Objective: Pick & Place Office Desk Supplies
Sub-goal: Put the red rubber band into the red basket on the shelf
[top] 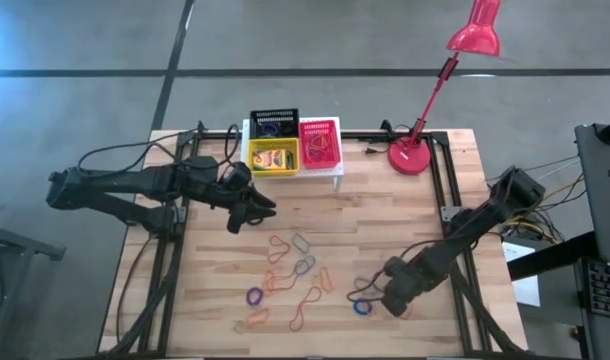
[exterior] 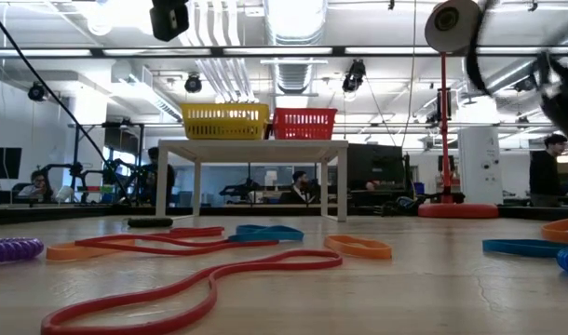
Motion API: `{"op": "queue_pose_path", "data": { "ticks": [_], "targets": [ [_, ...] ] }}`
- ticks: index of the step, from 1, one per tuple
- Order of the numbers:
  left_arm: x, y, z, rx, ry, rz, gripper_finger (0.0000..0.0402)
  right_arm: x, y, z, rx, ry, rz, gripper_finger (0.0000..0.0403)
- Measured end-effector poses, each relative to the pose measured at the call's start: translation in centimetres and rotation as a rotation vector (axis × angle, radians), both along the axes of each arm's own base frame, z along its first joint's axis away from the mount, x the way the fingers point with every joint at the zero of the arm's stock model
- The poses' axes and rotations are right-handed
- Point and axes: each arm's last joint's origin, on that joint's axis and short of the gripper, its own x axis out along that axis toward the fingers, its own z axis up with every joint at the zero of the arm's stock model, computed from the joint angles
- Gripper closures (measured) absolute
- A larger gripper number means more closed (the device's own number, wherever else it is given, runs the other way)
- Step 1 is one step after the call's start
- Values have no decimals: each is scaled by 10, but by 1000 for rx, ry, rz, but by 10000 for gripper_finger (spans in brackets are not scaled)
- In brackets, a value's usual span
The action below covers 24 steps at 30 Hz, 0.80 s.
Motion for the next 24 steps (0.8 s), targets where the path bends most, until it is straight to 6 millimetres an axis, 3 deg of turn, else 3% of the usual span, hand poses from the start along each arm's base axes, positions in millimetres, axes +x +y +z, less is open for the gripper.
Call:
{"op": "queue_pose_path", "data": {
  "ticks": [6, 12, 19, 24],
  "targets": [
    [0, 0, 0, 1, 0, -1, 237, 11, -9, 40, 46, -175, -74, 394],
    [0, 0, 0, 43, -7, -15, 237, 36, -37, 85, 9, -412, -150, 394],
    [0, 0, 0, 87, -15, -30, 237, 84, -92, 140, -150, -661, -108, 394],
    [0, 0, 0, 102, -16, -19, 237, 120, -146, 182, -300, -797, -82, 394]
  ]
}}
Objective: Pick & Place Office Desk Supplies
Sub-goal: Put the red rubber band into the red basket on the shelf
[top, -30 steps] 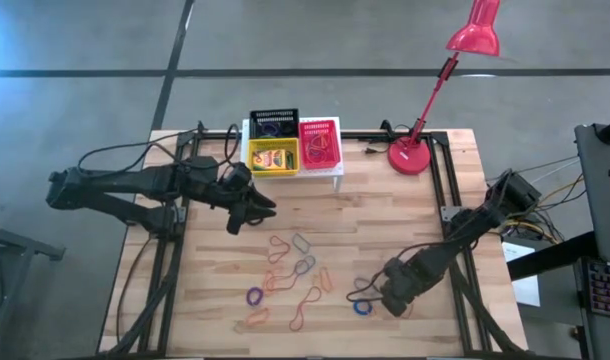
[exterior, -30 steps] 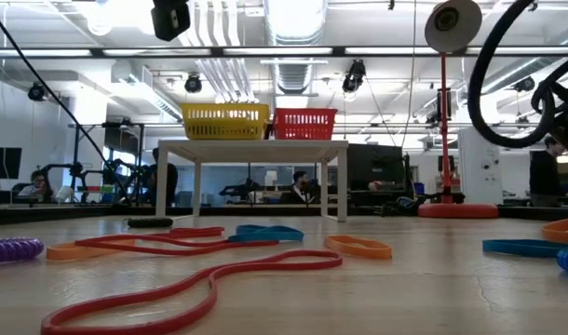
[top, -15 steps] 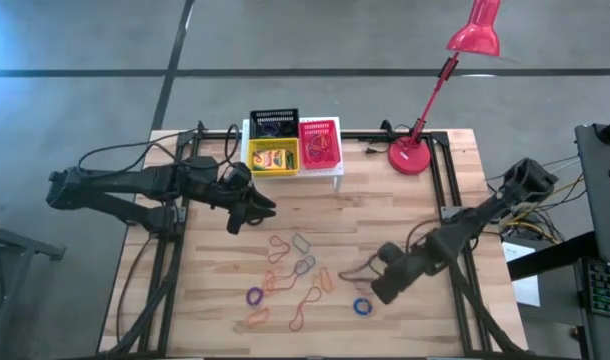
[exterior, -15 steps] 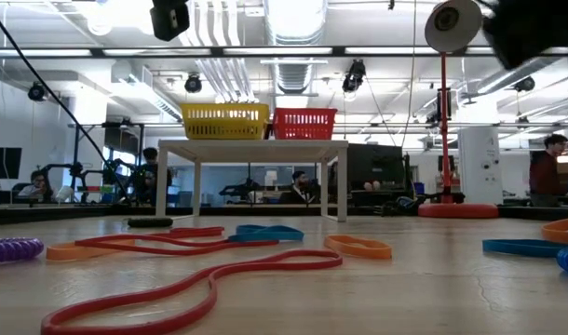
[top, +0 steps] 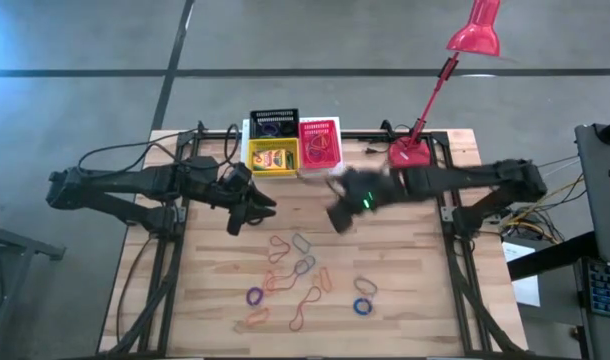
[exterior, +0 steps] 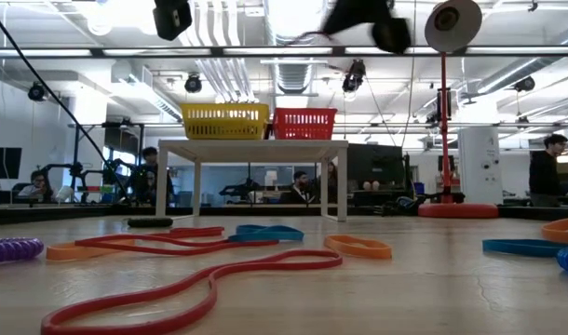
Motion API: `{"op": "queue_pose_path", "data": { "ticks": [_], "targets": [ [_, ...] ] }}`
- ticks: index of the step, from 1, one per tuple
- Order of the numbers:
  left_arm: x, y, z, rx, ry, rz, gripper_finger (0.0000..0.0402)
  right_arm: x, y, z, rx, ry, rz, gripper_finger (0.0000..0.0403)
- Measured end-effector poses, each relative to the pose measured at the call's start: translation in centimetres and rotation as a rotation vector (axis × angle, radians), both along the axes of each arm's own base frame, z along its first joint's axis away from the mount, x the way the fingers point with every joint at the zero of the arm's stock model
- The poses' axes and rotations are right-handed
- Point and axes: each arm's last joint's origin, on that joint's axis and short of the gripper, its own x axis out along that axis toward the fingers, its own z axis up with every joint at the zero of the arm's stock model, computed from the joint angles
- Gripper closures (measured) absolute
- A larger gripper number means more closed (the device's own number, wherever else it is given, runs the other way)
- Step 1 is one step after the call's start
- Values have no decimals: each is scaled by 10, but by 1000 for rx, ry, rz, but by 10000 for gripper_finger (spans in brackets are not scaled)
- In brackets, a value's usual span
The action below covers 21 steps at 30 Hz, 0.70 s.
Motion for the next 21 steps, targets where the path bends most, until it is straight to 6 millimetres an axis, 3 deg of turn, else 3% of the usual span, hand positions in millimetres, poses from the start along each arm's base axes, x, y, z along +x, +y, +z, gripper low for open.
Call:
{"op": "queue_pose_path", "data": {
  "ticks": [5, 9, 15, 21],
  "targets": [
    [0, 0, 0, 4, 0, 8, 237, 27, -61, 30, -166, -64, -73, 394],
    [0, 1, 0, 7, -1, 16, 237, 41, -109, 35, -247, -38, -165, 394],
    [0, 1, 0, 12, -3, 36, 237, 52, -159, 14, -231, 125, -251, 394],
    [0, 1, 0, 13, -5, 44, 237, 64, -180, -15, -171, 239, -305, 394]
  ]
}}
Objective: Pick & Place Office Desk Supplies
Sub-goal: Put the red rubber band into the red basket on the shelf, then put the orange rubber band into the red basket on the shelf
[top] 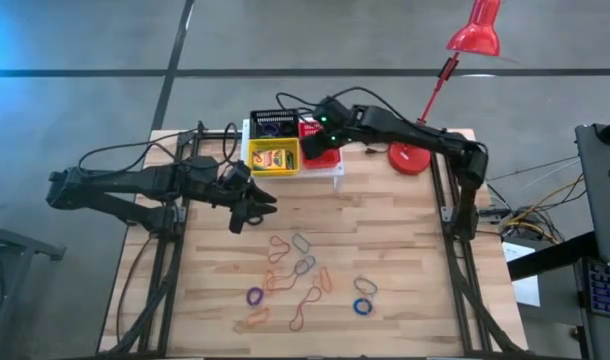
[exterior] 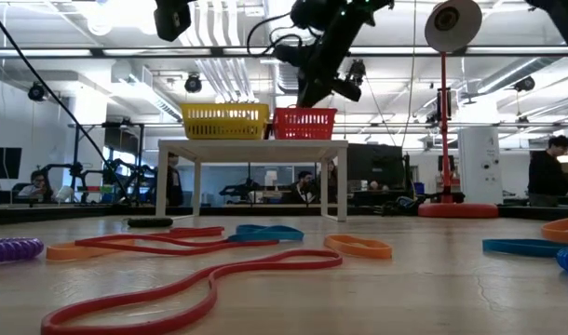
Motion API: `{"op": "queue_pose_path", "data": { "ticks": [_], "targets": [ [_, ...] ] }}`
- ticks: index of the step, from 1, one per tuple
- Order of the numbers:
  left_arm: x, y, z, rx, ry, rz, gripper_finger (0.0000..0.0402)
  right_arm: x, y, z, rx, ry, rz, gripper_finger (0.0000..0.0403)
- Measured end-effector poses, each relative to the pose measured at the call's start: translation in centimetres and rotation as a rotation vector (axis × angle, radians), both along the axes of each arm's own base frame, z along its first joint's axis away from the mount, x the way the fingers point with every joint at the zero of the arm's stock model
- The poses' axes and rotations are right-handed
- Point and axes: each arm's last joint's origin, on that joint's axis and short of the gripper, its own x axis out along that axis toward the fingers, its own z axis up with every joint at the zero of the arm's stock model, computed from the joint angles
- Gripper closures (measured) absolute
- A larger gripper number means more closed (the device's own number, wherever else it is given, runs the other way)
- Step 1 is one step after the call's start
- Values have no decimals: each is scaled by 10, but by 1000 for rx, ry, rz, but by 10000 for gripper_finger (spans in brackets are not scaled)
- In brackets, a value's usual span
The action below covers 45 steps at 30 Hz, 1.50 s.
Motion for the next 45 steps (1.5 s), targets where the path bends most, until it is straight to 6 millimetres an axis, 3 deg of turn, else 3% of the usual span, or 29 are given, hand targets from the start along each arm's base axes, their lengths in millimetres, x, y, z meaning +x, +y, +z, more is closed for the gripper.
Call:
{"op": "queue_pose_path", "data": {
  "ticks": [7, 13, 17, 23, 29, 35, 40, 45],
  "targets": [
    [0, 0, 0, -7, -1, 1, 237, 10, -11, -11, -31, 52, -55, 394],
    [0, 0, 0, -8, -1, 1, 237, 10, -12, -2, -65, 64, -77, 388],
    [0, 0, 0, -10, -1, 2, 237, 3, -13, 5, -62, 78, -81, 350],
    [0, 0, 0, -30, 2, 9, 237, -13, -7, 15, -78, 146, -56, 263],
    [0, 0, 0, -28, 3, 7, 237, -32, 29, 51, -133, 134, 71, 209],
    [0, 0, -1, -23, 9, 9, 237, -51, 84, 77, -154, 126, 219, 205],
    [0, 0, -2, 11, 16, 10, 237, -58, 129, 79, -144, 155, 339, 211],
    [-1, 0, -3, 33, 25, 2, 237, -59, 171, 66, -89, 179, 415, 214]
  ]
}}
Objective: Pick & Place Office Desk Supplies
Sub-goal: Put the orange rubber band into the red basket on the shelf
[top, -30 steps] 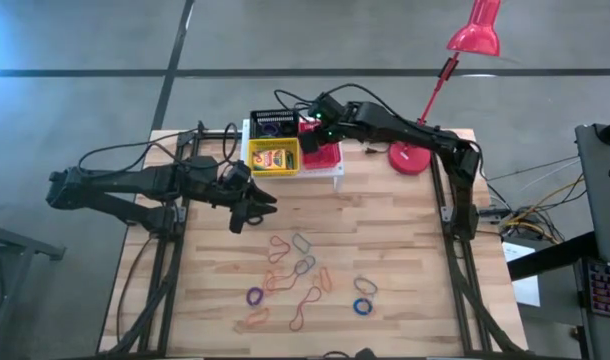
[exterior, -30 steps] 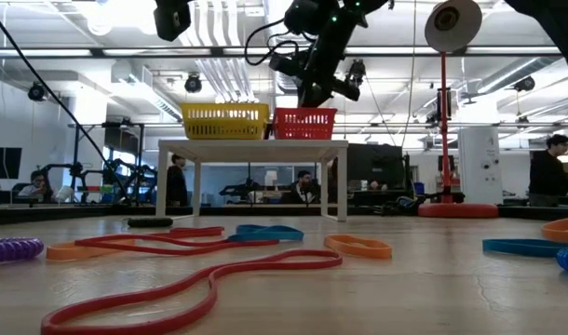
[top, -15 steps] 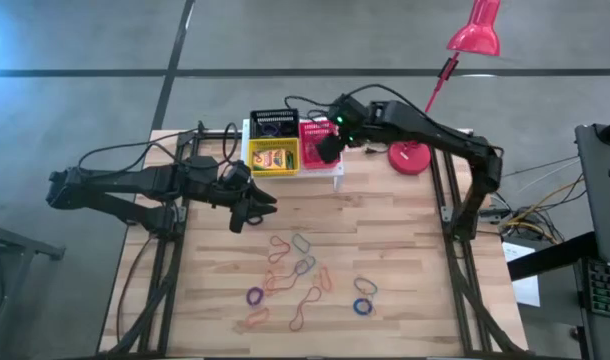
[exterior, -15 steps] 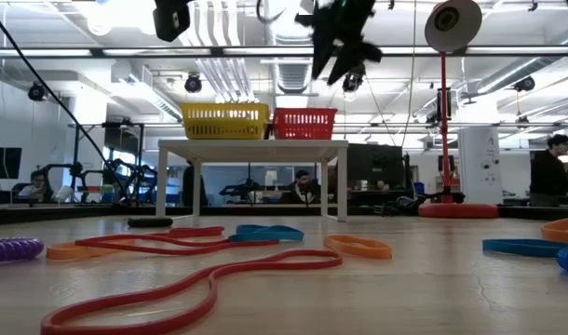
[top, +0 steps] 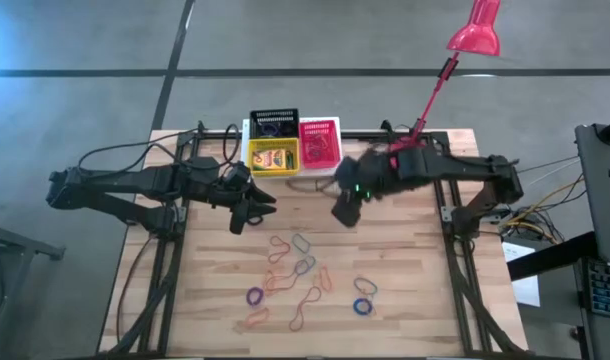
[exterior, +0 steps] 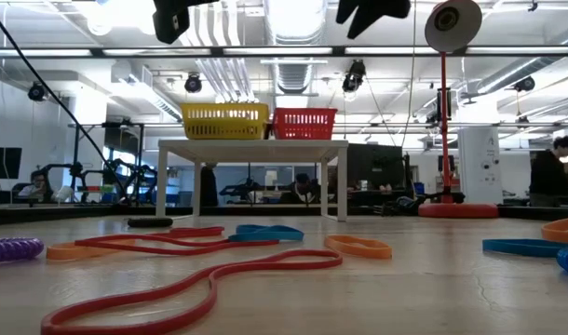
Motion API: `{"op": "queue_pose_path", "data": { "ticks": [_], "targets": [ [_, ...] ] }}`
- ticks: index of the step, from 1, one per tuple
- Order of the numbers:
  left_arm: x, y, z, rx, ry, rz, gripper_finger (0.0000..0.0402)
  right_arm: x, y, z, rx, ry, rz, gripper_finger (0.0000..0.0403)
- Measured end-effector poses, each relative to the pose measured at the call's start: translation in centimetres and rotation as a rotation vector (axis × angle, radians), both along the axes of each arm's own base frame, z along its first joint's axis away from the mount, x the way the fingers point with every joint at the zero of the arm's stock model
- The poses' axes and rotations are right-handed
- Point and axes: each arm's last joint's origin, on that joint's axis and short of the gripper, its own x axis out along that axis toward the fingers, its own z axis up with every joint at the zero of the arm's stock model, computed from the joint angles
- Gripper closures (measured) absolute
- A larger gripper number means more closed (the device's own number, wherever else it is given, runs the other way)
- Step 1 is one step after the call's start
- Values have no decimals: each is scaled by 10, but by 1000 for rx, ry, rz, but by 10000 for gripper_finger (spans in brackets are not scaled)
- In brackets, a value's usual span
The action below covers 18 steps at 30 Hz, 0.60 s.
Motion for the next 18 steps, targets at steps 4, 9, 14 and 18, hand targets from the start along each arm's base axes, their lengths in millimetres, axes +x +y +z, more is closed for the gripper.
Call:
{"op": "queue_pose_path", "data": {
  "ticks": [4, 9, 14, 18],
  "targets": [
    [0, 0, -1, 0, 15, 0, 237, -1, 29, -20, 81, 43, -19, 213],
    [-1, 0, -4, 1, 42, 3, 237, -8, 63, -49, 214, 129, -72, 213],
    [-2, 0, -4, 1, 48, 3, 237, -18, 91, -85, 442, 267, -161, 202],
    [-2, 0, -4, 1, 48, 4, 237, -24, 111, -120, 613, 359, -193, 186]
  ]
}}
